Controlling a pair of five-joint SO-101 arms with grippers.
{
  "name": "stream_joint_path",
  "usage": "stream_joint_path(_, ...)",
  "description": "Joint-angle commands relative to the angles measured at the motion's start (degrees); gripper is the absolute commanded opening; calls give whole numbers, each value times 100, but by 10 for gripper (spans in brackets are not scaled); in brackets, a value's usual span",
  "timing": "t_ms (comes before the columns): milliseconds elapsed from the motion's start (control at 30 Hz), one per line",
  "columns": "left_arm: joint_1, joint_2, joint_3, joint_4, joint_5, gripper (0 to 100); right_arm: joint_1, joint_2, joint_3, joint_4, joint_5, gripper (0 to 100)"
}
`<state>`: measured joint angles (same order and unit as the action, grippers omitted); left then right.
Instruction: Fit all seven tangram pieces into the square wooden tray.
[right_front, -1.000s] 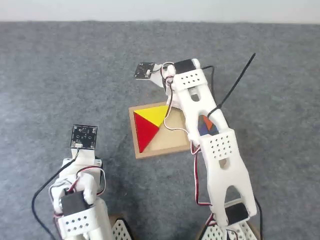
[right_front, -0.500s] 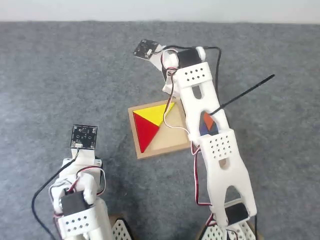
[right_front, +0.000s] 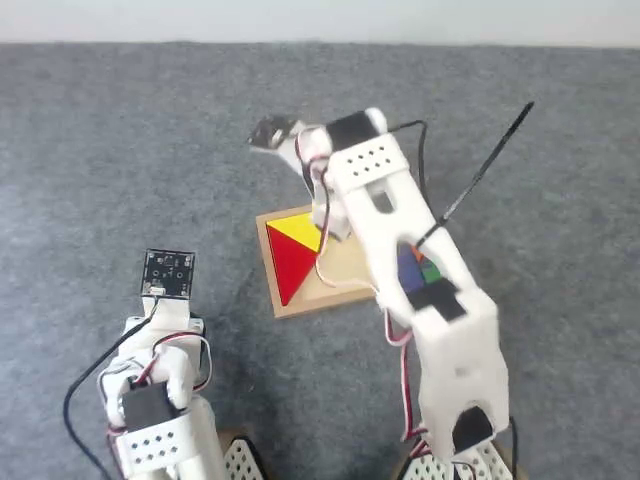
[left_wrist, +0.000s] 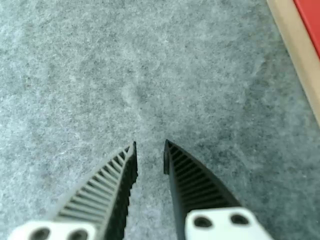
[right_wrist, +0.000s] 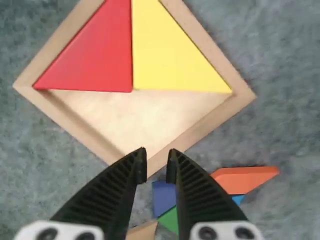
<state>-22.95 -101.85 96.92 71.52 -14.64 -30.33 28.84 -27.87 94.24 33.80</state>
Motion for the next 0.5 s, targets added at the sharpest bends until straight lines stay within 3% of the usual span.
stream_joint_path(0, -53, -70, -40, 35, -53, 87, -198, -1130, 1855, -1103, -88, 69)
stream_joint_path(167, -53, -70, -40, 35, -53, 87, -409, -1446, 3024, -2185, -149, 69)
stream_joint_path(467, -53, -70, -40, 35, -53, 87, -927, -857, 3068, -3266, -580, 69)
